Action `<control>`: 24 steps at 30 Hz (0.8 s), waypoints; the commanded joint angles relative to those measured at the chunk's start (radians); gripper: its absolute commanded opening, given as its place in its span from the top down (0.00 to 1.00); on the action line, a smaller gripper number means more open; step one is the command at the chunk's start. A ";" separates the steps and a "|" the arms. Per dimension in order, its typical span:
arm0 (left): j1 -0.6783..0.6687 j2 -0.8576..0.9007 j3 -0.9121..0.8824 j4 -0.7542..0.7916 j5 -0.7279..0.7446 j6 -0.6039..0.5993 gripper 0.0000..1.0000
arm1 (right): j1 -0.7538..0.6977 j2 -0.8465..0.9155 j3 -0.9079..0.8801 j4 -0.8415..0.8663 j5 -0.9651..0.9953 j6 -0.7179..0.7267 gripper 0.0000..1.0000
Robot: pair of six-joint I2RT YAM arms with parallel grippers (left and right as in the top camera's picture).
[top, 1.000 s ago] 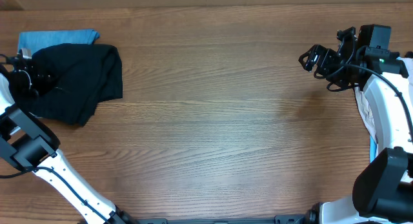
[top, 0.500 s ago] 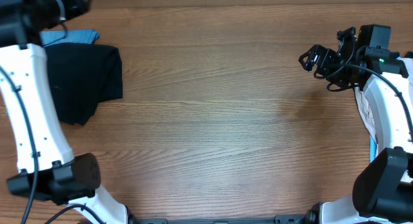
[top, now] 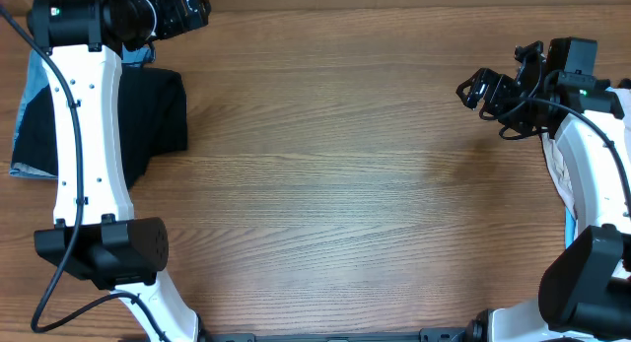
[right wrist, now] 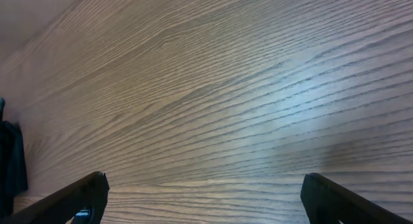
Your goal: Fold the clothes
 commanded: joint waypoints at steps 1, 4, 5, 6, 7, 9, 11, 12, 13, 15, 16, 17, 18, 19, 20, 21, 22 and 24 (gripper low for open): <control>-0.001 -0.008 -0.005 0.000 -0.013 -0.010 0.00 | -0.002 0.001 0.006 0.005 0.002 -0.001 0.00; -0.001 -0.008 -0.005 0.000 -0.013 -0.010 0.00 | -0.002 0.001 0.006 0.005 0.002 -0.001 0.00; -0.001 -0.008 -0.005 0.000 -0.013 -0.010 0.00 | -0.002 0.001 0.006 0.005 0.002 -0.001 0.00; -0.001 -0.008 -0.005 0.000 -0.013 -0.010 0.00 | -0.002 0.001 0.006 0.005 0.002 -0.001 0.00; -0.001 -0.008 -0.005 0.000 -0.013 -0.010 0.00 | -0.002 0.001 0.006 0.005 0.002 -0.001 0.00; -0.001 -0.008 -0.005 0.000 -0.013 -0.010 0.00 | -0.001 -0.017 0.006 0.005 0.002 -0.001 0.00; -0.001 -0.008 -0.005 0.000 -0.013 -0.010 0.00 | 0.018 -0.109 0.006 0.005 0.002 -0.001 0.00; -0.001 -0.008 -0.005 0.000 -0.013 -0.010 0.00 | 0.033 -0.163 0.006 0.005 0.002 -0.001 0.00; -0.001 -0.008 -0.005 0.000 -0.013 -0.010 0.00 | 0.054 -0.237 0.006 0.005 0.002 -0.001 0.00; -0.001 -0.008 -0.005 0.000 -0.013 -0.010 0.00 | 0.094 -0.369 0.006 0.005 0.002 -0.001 0.00; -0.001 -0.008 -0.005 0.000 -0.013 -0.010 0.00 | 0.109 -0.422 0.006 0.005 0.002 -0.001 0.00; -0.001 -0.008 -0.005 0.000 -0.013 -0.010 0.00 | 0.129 -0.486 0.006 0.005 0.002 -0.001 0.00; -0.001 -0.008 -0.005 0.000 -0.013 -0.010 0.00 | 0.165 -0.578 0.006 0.005 0.002 -0.001 0.00; -0.001 -0.008 -0.005 0.000 -0.013 -0.010 0.00 | 0.201 -0.650 0.006 0.005 0.002 -0.001 0.00; -0.001 -0.008 -0.005 0.000 -0.013 -0.010 0.00 | 0.236 -0.711 0.006 0.005 0.002 -0.001 0.00; -0.001 -0.008 -0.005 0.000 -0.013 -0.010 0.00 | 0.278 -0.771 0.006 0.002 0.014 -0.014 0.00; -0.001 -0.008 -0.005 0.000 -0.013 -0.010 0.00 | 0.327 -0.846 0.005 -0.020 0.072 -0.034 0.00; -0.001 -0.008 -0.005 0.000 -0.013 -0.010 0.00 | 0.394 -0.979 0.001 -0.034 0.125 -0.035 0.00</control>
